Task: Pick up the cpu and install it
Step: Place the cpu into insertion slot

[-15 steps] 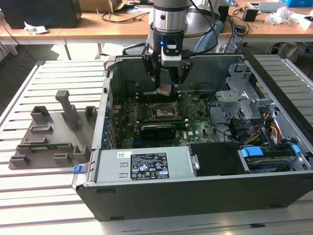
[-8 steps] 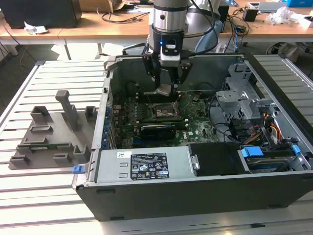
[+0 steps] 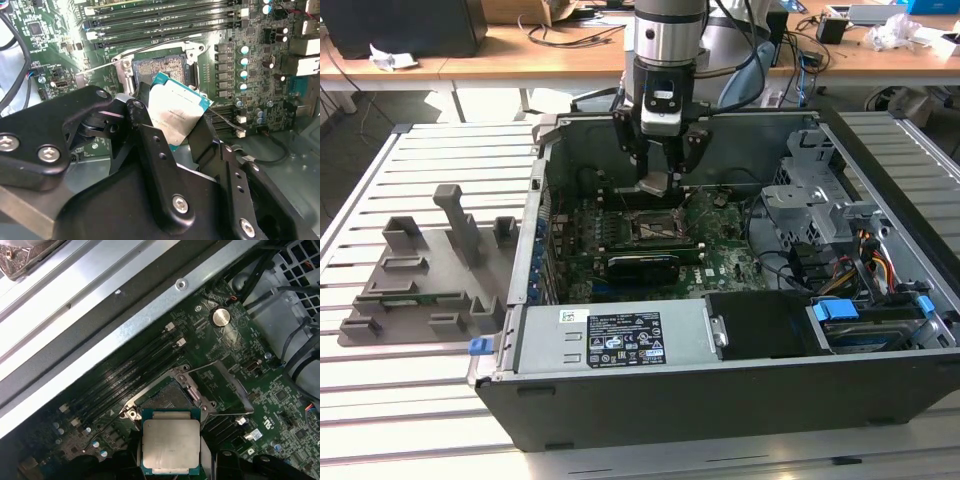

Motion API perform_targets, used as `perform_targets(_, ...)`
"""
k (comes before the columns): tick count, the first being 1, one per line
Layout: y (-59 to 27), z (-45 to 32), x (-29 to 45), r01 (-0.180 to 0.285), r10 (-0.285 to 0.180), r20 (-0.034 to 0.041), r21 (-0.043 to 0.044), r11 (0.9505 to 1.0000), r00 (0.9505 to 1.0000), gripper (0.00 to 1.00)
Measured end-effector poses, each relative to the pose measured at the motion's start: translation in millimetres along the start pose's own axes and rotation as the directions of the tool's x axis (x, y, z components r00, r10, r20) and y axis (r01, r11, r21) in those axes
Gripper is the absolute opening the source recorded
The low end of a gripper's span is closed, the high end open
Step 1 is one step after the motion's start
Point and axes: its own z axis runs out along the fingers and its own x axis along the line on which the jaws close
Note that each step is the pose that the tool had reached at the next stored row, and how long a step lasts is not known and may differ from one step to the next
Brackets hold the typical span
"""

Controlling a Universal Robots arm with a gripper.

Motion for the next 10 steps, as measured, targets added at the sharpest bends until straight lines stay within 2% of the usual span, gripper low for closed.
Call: perform_targets(10,0.4,0.0,-0.5,-0.061,0.061,-0.0046,0.0037,0.9981,0.9981,0.55)
